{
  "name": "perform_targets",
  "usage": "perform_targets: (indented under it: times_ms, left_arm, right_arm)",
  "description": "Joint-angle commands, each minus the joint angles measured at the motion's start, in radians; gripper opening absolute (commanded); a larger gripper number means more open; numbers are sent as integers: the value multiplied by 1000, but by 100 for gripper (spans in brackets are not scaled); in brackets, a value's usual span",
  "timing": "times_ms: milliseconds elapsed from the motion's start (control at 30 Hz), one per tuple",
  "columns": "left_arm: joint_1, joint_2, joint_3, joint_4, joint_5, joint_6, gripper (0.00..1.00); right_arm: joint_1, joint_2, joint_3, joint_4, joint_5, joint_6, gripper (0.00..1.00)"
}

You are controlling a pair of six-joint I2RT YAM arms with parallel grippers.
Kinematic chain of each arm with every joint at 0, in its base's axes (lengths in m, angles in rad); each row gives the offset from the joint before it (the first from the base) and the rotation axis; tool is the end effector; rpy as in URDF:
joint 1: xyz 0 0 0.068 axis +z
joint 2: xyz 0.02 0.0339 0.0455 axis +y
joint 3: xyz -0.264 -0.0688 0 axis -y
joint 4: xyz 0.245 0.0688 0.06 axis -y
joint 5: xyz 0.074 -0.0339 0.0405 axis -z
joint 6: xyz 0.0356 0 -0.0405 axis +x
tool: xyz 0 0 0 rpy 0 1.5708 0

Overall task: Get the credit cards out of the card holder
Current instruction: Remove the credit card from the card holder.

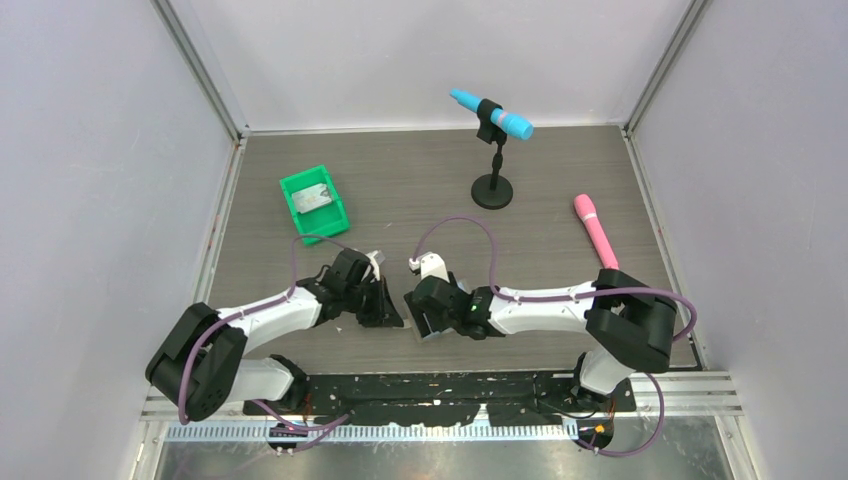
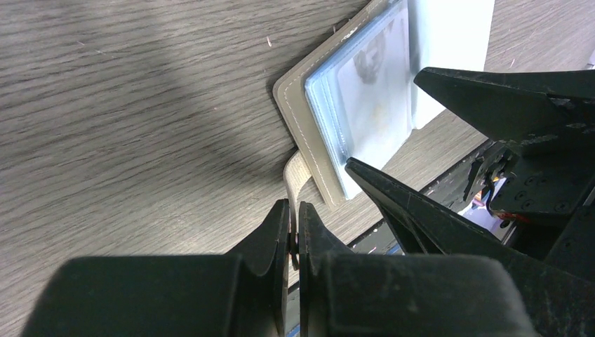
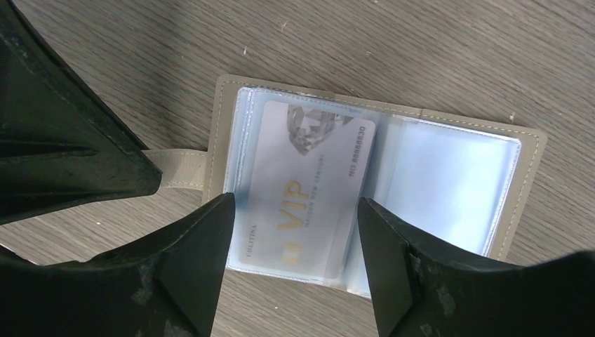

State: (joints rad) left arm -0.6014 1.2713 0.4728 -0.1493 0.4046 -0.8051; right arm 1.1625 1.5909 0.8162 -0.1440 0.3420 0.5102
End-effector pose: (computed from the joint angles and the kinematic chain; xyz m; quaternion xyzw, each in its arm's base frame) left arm 0.1721 -0.1351 0.1454 -0.0335 0.9339 -0.3400 0.1053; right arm 0.1331 0.2776 0.1635 -0.2475 0.9018 0.1262 0.3312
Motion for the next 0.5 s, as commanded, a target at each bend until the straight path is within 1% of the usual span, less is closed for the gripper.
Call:
perform_targets:
  times_ms: [0,133,300,467]
  left_arm:
    - [-3,-25,-6,24,7,1,0]
    - [-4,-26,-6,25,7,1,0]
    - [-4,-26,-7,18,4,4,0]
    - [-5,-26,2,-10,-14,18,0]
  right_arm:
    - [8,14,35,30,14,11,73]
    - [9,23,37,29,20,10,74]
    - [9,22,37,-3,60,13,67]
    - [9,-13,27,-18,77,18,66]
